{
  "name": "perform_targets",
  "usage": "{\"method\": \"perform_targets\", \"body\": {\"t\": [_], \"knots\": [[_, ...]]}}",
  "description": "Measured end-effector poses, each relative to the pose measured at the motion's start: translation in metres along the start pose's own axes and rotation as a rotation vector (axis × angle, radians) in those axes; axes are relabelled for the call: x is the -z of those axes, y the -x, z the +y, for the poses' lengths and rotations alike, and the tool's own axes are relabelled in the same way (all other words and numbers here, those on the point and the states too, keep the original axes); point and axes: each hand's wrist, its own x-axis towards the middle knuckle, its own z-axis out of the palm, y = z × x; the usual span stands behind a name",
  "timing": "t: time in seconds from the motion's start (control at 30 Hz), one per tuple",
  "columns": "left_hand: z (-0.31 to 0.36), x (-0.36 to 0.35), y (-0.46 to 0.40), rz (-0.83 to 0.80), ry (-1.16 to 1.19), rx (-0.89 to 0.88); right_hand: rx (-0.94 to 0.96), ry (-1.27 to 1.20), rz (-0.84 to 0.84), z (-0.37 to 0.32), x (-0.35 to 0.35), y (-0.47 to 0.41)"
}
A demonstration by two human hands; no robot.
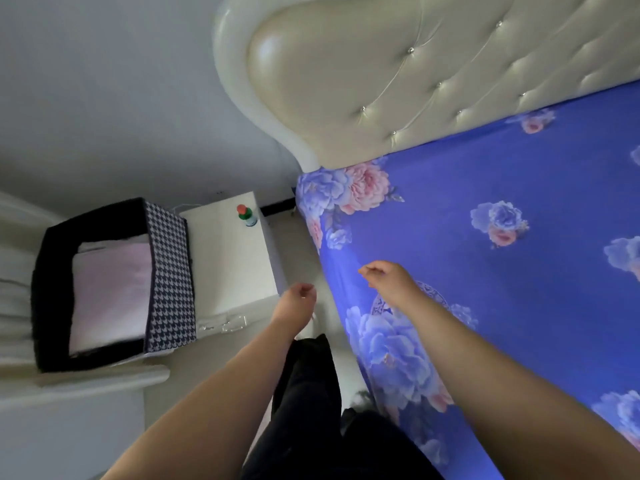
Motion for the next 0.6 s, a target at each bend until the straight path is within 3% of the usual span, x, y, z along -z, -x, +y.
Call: {"method": "perform_targets", "body": {"t": [0.33, 0.6], "knots": [[0.034, 0.049, -0.188, -0.065, 0.095, 0.127, -0.015, 0.232, -0.158, -0.057, -0.037, -0.211], [0.043, 0.024, -0.304, -0.044, 0.353, 0.25, 0.092, 0.459, -0.266, -0.049, -0.068, -0.35]]}}
